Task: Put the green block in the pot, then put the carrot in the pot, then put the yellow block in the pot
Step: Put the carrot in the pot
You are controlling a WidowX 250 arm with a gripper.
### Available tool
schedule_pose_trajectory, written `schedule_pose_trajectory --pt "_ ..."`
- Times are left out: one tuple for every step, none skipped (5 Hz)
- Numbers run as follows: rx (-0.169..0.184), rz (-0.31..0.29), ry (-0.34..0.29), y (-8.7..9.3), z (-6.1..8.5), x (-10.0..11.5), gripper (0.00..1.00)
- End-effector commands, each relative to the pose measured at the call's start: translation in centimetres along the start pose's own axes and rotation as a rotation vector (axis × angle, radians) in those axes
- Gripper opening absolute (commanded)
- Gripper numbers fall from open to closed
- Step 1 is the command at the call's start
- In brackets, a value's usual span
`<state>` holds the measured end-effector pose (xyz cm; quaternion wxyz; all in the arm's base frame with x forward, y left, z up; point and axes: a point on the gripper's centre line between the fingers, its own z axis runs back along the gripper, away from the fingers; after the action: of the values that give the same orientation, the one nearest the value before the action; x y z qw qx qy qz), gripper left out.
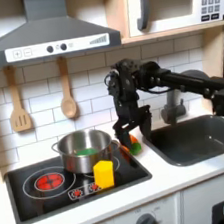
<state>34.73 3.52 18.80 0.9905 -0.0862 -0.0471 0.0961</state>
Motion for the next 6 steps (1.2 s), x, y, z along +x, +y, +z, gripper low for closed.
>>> schedule_pose_trajectory --pt "0.028 -0.061 0.014 0.6 -0.6 0.3 1.0" --pt "0.022 -0.125 0.054 0.2 -1.3 0.7 1.0" --pt "0.011 -0.156 0.07 0.1 -1.6 0.9 1.0" --pt "0.024 -0.194 0.089 -0.2 -2.0 1.2 1.0" --pt "0.019 -0.211 0.089 -0.7 -2.2 1.5 1.0" --pt "0.017 -0.234 0.107 -1.1 -2.9 1.5 1.0"
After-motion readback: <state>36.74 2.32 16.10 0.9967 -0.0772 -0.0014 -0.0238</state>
